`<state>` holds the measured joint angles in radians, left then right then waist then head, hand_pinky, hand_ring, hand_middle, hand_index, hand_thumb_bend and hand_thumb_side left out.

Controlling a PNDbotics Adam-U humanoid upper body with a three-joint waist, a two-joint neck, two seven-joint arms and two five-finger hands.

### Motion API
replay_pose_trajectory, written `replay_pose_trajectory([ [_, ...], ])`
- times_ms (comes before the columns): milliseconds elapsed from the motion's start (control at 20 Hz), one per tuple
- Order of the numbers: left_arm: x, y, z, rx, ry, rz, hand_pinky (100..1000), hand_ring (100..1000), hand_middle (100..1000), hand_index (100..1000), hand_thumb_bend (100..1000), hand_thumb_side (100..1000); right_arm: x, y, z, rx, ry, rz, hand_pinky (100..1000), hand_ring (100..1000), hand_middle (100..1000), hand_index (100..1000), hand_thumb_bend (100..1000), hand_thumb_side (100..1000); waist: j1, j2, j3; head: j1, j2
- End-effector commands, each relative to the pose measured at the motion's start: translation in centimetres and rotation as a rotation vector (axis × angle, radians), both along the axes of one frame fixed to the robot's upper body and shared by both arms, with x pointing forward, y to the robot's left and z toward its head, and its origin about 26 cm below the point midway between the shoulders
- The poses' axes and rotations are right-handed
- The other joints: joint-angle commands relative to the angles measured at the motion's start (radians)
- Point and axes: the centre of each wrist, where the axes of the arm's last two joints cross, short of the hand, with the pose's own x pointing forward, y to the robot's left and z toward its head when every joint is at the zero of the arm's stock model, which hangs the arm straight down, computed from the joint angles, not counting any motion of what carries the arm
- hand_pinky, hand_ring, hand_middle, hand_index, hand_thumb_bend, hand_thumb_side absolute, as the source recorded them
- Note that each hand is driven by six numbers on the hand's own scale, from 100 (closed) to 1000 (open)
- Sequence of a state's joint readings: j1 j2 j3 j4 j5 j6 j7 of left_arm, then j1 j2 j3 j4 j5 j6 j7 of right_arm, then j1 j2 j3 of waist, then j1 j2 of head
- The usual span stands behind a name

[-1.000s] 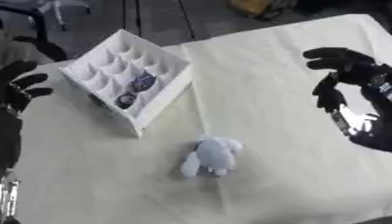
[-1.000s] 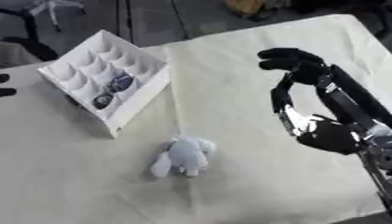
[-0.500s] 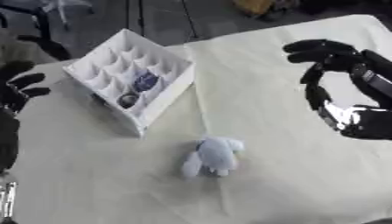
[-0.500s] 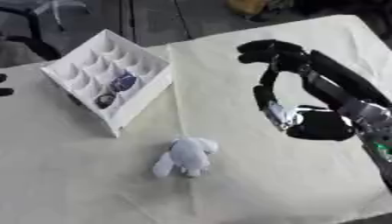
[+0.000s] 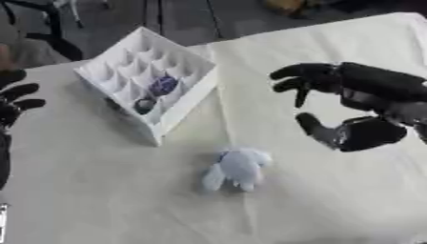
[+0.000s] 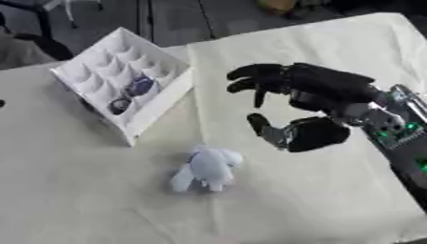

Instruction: Pick up objects on the table and place them in the box.

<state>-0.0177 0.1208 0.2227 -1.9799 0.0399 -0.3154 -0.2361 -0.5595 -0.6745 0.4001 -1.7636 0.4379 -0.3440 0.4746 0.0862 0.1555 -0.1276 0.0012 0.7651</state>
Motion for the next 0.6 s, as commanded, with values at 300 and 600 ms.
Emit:
replay_pose_trajectory([
  [300,0.0,-0.1,0.9,0.015,-0.030,-0.018,732,798,816,894,256,983,2.0,0.0,-1.8,-0.154,-0.048,0.011,836,768,972,983,291,820,0.011,0.010,0.008,-0.006,0.005],
  [600,0.1,-0.2,0.9,0.015,-0.031,-0.027,733,798,815,895,254,985,2.9,0.7,-3.0,-0.212,-0.064,0.028,836,771,959,973,346,840,0.015,0.012,0.012,-0.009,0.005],
])
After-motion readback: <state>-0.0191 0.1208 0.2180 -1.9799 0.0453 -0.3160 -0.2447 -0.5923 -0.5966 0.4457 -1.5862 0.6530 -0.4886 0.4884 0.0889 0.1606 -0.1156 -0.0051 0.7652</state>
